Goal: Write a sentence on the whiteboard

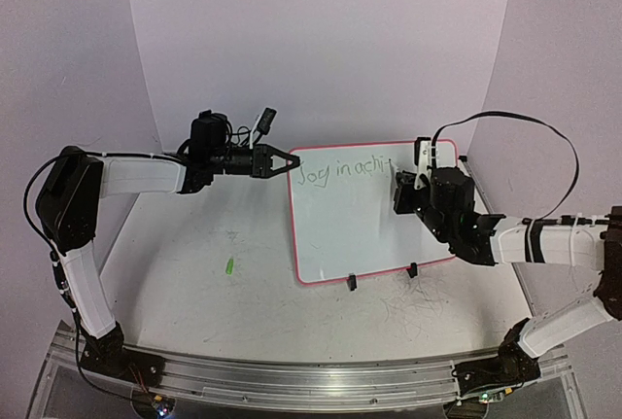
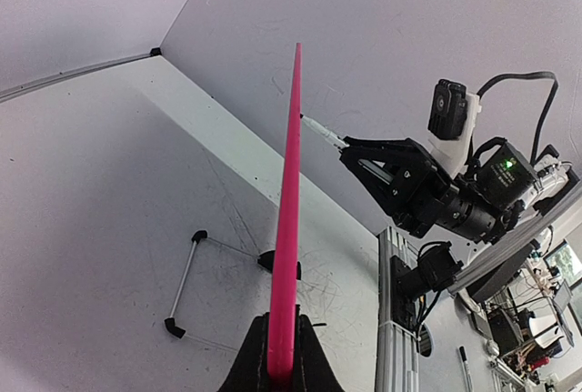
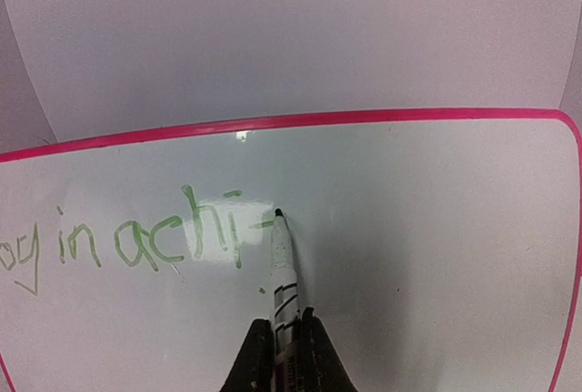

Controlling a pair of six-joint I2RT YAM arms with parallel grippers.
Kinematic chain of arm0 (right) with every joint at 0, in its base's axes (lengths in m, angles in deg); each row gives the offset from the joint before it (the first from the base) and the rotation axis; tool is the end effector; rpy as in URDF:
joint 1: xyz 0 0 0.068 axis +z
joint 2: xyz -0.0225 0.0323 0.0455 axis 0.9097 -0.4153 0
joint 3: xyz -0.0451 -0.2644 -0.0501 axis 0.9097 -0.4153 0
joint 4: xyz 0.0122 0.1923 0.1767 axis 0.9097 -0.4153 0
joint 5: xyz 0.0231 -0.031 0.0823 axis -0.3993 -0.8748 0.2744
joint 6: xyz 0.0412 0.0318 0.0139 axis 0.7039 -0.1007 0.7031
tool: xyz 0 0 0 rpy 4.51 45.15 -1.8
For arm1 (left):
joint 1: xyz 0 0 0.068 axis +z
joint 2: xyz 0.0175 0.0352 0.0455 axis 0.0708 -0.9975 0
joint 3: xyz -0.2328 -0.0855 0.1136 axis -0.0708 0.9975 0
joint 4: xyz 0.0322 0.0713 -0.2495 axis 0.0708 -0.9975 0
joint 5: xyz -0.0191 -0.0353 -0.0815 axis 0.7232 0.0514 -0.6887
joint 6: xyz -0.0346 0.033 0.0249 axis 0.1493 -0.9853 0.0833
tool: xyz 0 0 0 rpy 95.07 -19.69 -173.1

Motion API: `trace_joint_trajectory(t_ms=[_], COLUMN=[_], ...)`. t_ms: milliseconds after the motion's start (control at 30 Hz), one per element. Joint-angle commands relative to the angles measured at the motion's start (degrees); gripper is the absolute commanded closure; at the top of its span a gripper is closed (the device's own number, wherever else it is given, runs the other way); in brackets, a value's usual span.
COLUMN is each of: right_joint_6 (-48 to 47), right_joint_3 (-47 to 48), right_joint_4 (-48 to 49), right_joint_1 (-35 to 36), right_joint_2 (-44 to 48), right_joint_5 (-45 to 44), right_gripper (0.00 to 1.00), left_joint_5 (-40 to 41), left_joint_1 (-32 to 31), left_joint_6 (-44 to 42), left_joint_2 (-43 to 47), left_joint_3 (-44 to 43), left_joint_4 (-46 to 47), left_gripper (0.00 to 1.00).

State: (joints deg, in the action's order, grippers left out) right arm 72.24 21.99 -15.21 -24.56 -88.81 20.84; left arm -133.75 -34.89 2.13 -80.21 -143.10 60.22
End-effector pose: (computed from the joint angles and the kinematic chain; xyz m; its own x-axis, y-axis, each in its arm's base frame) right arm 0.2384 0.1887 0.2610 -0.1563 0.0650 -0.9856 -0.3023 0.9468 0.1104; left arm 0.3513 -0.2416 0.2696 -0.5692 0.0128 -0.8221 0.8094 0.1844 -0.5575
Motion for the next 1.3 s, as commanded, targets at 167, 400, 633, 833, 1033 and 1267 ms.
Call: trace_joint_trajectory(t_ms=[167,400,633,833,1033,1267], right_joint_6=[-1.55,-0.52,1.04,2.02,2.36,2.20], right_joint_3=[2.58,1.12,-0.63,-2.12,-3.05,-2.92], right_joint_4=[2.08,1.19,-0.37,-1.16,-1.59,-2.28], right_joint_1=[-0.18,-0.05,0.01,0.13,0.14,0.14], right_joint_2=[-1.67,-0.83,0.32,1.22,1.70,2.28], right_joint_5=[1.18,3.60,3.58,3.45,3.02,0.67], right_gripper=[1.00,1.00,1.00,1.00,1.00,1.00], left_joint_5=[1.05,1.14,1.15,1.16,1.22,1.16], left_joint_1=[-1.25,-1.25,-1.25,-1.29,-1.34,-1.34], left_joint_6=[-2.74,-2.80,-2.80,-2.80,-2.71,-2.71], left_joint_2=[0.28,0.34,0.50,0.59,0.58,0.64], left_joint_3=[0.25,0.28,0.33,0.28,0.29,0.30], left_joint_4=[-1.23,-1.24,-1.23,-1.23,-1.23,-1.23], left_gripper=[1.00,1.00,1.00,1.00,1.00,1.00])
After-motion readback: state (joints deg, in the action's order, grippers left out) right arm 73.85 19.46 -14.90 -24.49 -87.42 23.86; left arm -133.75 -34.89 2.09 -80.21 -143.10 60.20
